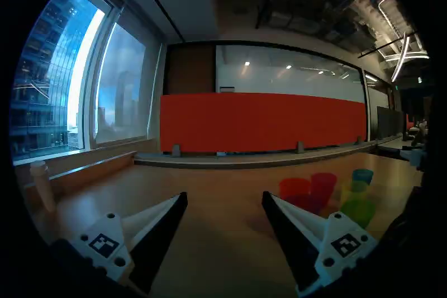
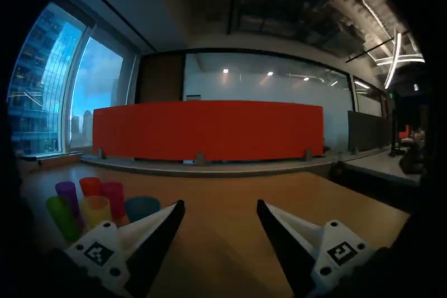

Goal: Pour water

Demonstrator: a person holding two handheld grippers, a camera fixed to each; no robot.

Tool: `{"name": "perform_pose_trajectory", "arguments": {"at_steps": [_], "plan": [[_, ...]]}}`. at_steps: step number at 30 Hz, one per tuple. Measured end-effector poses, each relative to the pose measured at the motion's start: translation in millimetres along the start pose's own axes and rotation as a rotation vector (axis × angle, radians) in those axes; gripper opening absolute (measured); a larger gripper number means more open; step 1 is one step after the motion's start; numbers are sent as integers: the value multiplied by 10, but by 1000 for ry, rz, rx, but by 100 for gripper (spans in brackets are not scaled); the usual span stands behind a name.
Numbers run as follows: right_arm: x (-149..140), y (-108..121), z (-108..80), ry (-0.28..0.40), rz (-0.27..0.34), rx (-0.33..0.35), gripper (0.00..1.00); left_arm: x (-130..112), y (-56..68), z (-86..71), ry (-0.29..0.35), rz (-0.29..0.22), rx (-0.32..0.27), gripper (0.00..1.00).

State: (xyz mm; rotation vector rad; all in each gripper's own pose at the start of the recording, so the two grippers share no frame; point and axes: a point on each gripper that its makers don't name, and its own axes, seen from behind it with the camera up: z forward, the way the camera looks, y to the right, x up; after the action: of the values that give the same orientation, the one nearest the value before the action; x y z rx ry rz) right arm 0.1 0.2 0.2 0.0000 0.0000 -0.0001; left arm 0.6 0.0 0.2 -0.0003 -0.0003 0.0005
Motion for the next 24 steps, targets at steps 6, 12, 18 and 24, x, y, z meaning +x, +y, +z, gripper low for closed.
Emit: {"name": "perform_pose_trajectory", "arguments": {"at_steps": [6, 12, 18, 24], "plan": [[12, 5, 8, 0, 0, 1, 100, 4, 7, -4, 0, 0, 0, 100], [18, 1, 11, 0, -1, 2, 100, 2, 35, -1, 1, 1, -11, 100], [21, -5, 10, 2, -1, 3, 100, 0, 25, 6, 1, 0, -11, 100], [3, -19, 2, -7, -2, 11, 100, 61, -23, 8, 3, 4, 6, 100]]}}
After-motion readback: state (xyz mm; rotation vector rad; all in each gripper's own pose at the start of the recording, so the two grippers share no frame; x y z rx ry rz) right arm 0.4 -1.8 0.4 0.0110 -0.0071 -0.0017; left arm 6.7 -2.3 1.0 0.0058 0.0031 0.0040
